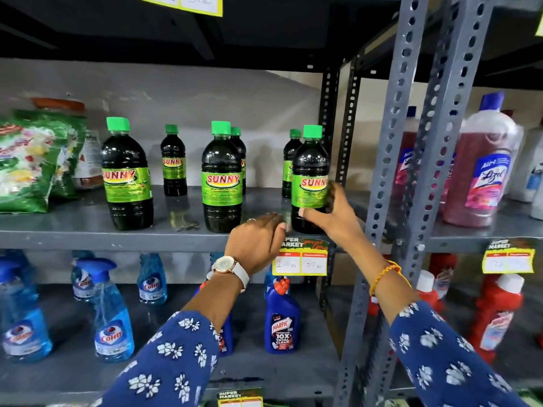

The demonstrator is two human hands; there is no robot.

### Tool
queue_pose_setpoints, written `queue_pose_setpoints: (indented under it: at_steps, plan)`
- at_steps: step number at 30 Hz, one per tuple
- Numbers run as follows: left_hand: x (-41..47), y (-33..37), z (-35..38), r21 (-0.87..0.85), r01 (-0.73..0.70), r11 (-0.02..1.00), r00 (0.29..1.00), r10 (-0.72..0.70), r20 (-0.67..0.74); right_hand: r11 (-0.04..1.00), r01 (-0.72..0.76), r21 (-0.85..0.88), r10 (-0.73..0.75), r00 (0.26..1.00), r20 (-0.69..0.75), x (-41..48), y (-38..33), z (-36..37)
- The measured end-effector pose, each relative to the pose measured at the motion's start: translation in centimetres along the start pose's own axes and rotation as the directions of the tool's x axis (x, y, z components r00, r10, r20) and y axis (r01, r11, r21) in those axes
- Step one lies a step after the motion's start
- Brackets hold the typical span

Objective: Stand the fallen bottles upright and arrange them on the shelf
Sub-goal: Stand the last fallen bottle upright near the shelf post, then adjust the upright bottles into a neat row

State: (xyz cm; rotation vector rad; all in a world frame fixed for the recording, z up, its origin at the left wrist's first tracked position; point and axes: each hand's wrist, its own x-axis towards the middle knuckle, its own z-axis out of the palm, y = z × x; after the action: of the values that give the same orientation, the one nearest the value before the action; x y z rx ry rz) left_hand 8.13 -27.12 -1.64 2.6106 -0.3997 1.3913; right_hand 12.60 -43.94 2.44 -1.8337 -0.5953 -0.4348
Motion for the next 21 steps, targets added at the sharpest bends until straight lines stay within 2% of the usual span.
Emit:
queue_pose_setpoints:
  at_steps: [2,4,5,7,8,10,11,13,16,18,21]
  plan:
    - [-0.5,-0.8,-1.1,-0.151,-0.064,0.986,0.998,0.061,-0.026,0.986,0.163,0.033,-0.153,0.968,-0.198,-1.7,-1.5,1.2]
    - [-1.6,-2.2,-3.1,-0.197,-0.141,0.970,0.978,0.106,-0.179,0.934,0.350,0.076,-0.306,0.889,-0.340,-3.7,-4.1,3.2]
    - [-2.2,-3.1,-4.1,-0.162,-0.156,0.974,0.954,0.107,-0.281,0.908,0.405,0.108,-0.348,0.872,-0.345,-4.2,-5.3,4.3]
    - [-3.4,-6.0,-6.4,-0.054,-0.078,0.996,0.876,0.043,-0.481,0.918,0.368,0.147,-0.327,0.913,-0.243,-4.1,-7.3,7.2]
    - [-3.8,-7.9,-7.6,-0.020,0.002,1.000,0.827,-0.013,-0.562,0.945,0.296,0.137,-0.276,0.950,-0.147,-3.6,-7.9,8.7]
    - [-4.6,-12.0,-9.7,-0.015,0.200,0.980,0.754,-0.164,-0.636,0.988,0.130,0.089,-0.132,0.991,0.024,-2.3,-8.8,11.3]
    - [-5.0,-14.2,-10.8,-0.026,0.299,0.954,0.740,-0.249,-0.625,0.997,0.047,0.068,-0.053,0.995,0.082,-1.6,-8.9,12.6]
    - [-5.4,-16.2,-11.2,-0.036,0.474,0.880,0.751,-0.425,-0.506,0.998,-0.059,-0.035,0.063,0.990,0.129,-1.1,-7.3,13.3]
    - [-6.2,-18.1,-11.0,0.000,0.677,0.736,0.716,-0.659,-0.229,0.957,-0.096,-0.272,0.119,0.991,0.068,-0.6,-5.4,14.6]
    - [-6.6,-19.0,-10.7,0.055,0.691,0.720,0.717,-0.674,-0.179,0.931,-0.102,-0.351,0.117,0.993,0.021,-0.5,-5.3,15.2]
    - [-6.8,-19.6,-10.1,0.139,0.640,0.756,0.764,-0.607,-0.217,0.910,-0.080,-0.407,0.076,0.997,-0.028,-0.6,-5.4,15.4]
